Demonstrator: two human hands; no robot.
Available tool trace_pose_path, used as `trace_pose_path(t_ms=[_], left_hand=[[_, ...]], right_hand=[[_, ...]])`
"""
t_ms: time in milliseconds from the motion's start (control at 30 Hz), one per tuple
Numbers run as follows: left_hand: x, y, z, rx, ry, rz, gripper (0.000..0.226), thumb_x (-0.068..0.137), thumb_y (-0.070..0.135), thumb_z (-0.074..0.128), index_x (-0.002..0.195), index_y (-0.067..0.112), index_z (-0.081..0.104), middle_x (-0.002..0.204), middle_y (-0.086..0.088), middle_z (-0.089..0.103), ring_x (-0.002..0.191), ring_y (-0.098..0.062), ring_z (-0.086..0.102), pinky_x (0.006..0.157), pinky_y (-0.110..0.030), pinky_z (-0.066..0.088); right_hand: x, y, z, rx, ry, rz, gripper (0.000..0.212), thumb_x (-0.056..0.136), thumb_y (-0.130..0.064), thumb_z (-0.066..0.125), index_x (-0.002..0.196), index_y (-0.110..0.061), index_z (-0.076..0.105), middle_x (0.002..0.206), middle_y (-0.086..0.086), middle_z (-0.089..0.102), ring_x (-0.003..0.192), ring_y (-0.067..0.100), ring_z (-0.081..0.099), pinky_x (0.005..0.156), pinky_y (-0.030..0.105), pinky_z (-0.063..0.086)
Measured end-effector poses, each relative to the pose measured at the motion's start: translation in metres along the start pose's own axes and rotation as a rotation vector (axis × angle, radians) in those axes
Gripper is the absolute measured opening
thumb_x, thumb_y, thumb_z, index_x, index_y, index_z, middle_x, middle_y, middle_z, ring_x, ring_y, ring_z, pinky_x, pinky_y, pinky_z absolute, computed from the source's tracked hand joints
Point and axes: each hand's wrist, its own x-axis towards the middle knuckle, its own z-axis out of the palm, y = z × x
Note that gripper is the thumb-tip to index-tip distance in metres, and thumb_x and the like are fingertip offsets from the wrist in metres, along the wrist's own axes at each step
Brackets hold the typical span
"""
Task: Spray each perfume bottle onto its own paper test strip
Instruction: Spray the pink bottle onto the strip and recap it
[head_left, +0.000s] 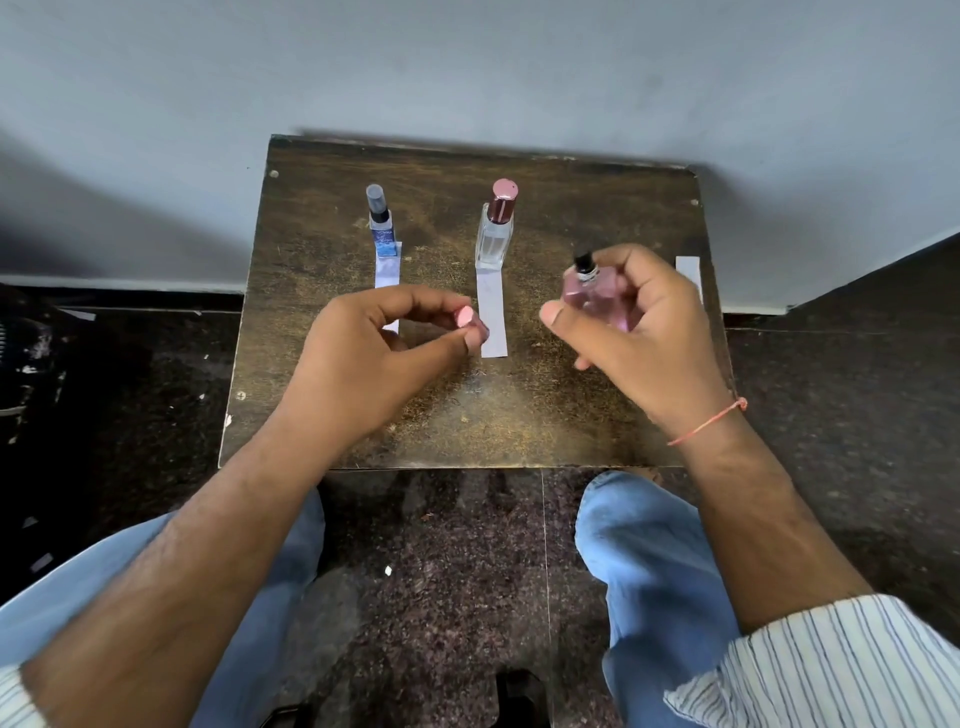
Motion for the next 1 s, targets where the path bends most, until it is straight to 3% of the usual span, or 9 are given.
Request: trace_pose_path(t_ms=[100, 167, 267, 433, 567, 733, 833, 900, 1000], left_hand=[[0.002, 0.003, 0.001, -0.196, 0.033, 0.029, 0.023, 0.084, 0.025, 0.088, 0.106, 0.024, 0.083, 0.099, -0.002, 0.084, 0.066, -0.005, 0.064, 0.066, -0.021, 0.05], [0.002, 0.004, 0.0, -0.273, 0.047, 0.051, 0.024, 0.081, 0.03, 0.086, 0.105, 0.026, 0.082, 0.103, -0.005, 0.083, 0.07, -0.004, 0.067, 0.066, -0.017, 0.053], [0.002, 0.006, 0.003, -0.319, 0.047, 0.078, 0.026, 0.082, 0.023, 0.081, 0.107, 0.014, 0.079, 0.098, -0.006, 0.079, 0.055, 0.008, 0.06, 0.053, -0.003, 0.041], [0.001, 0.006, 0.006, -0.385, 0.028, 0.071, 0.03, 0.085, 0.017, 0.078, 0.112, 0.004, 0.077, 0.082, 0.011, 0.079, 0.055, 0.01, 0.06, 0.056, 0.0, 0.041], [0.0, 0.007, 0.006, -0.393, 0.004, 0.093, 0.021, 0.092, 0.002, 0.074, 0.113, 0.001, 0.074, 0.075, 0.015, 0.077, 0.053, 0.011, 0.06, 0.056, 0.001, 0.042], [0.0, 0.002, 0.0, -0.213, -0.094, 0.13, 0.024, 0.087, 0.021, 0.082, 0.11, 0.02, 0.081, 0.099, 0.011, 0.084, 0.072, -0.001, 0.07, 0.065, -0.016, 0.054], [0.0, -0.001, -0.002, -0.113, -0.103, 0.137, 0.023, 0.089, 0.027, 0.083, 0.111, 0.025, 0.082, 0.103, 0.01, 0.083, 0.051, -0.017, 0.045, 0.047, -0.031, 0.035], [0.002, -0.002, -0.005, -0.086, -0.122, 0.152, 0.023, 0.089, 0.029, 0.082, 0.112, 0.026, 0.082, 0.103, 0.012, 0.082, 0.046, -0.013, 0.033, 0.045, -0.03, 0.026], [0.002, -0.003, -0.007, -0.068, -0.141, 0.164, 0.025, 0.09, 0.032, 0.082, 0.114, 0.024, 0.082, 0.1, 0.01, 0.082, 0.042, -0.012, 0.032, 0.043, -0.027, 0.024]], right_hand=[[-0.005, 0.0, 0.009, -0.039, -0.067, -0.056, 0.034, 0.079, -0.039, 0.093, 0.106, -0.034, 0.073, 0.099, -0.005, 0.083, 0.084, 0.027, 0.079, 0.069, 0.055, 0.066], [-0.006, 0.0, 0.012, -0.066, -0.102, -0.089, 0.032, 0.08, -0.034, 0.095, 0.104, -0.028, 0.076, 0.092, -0.013, 0.083, 0.076, 0.016, 0.077, 0.067, 0.041, 0.066], [-0.01, -0.002, 0.014, -0.156, -0.138, -0.152, 0.025, 0.081, -0.031, 0.097, 0.098, -0.027, 0.079, 0.074, -0.03, 0.072, 0.067, -0.004, 0.066, 0.064, 0.015, 0.05], [-0.01, -0.002, 0.019, -0.2, -0.176, -0.171, 0.023, 0.08, -0.033, 0.098, 0.094, -0.028, 0.08, 0.069, -0.028, 0.065, 0.062, -0.001, 0.059, 0.062, 0.011, 0.04], [-0.01, -0.004, 0.021, -0.186, -0.191, -0.162, 0.022, 0.081, -0.033, 0.097, 0.095, -0.026, 0.082, 0.07, -0.019, 0.069, 0.061, 0.0, 0.056, 0.059, 0.019, 0.044], [-0.01, -0.004, 0.027, -0.224, -0.186, -0.186, 0.032, 0.082, -0.042, 0.094, 0.105, -0.021, 0.085, 0.079, -0.002, 0.079, 0.068, 0.021, 0.071, 0.062, 0.045, 0.056], [-0.011, -0.005, 0.028, -0.236, -0.192, -0.206, 0.032, 0.082, -0.039, 0.095, 0.106, -0.02, 0.086, 0.082, 0.0, 0.08, 0.07, 0.022, 0.073, 0.062, 0.045, 0.056], [-0.012, -0.006, 0.028, -0.245, -0.195, -0.216, 0.031, 0.082, -0.037, 0.096, 0.105, -0.019, 0.086, 0.081, -0.002, 0.079, 0.07, 0.019, 0.072, 0.062, 0.043, 0.055], [-0.013, -0.006, 0.029, -0.216, -0.203, -0.187, 0.03, 0.081, -0.04, 0.095, 0.102, -0.019, 0.086, 0.078, 0.002, 0.078, 0.069, 0.025, 0.071, 0.061, 0.046, 0.055]])
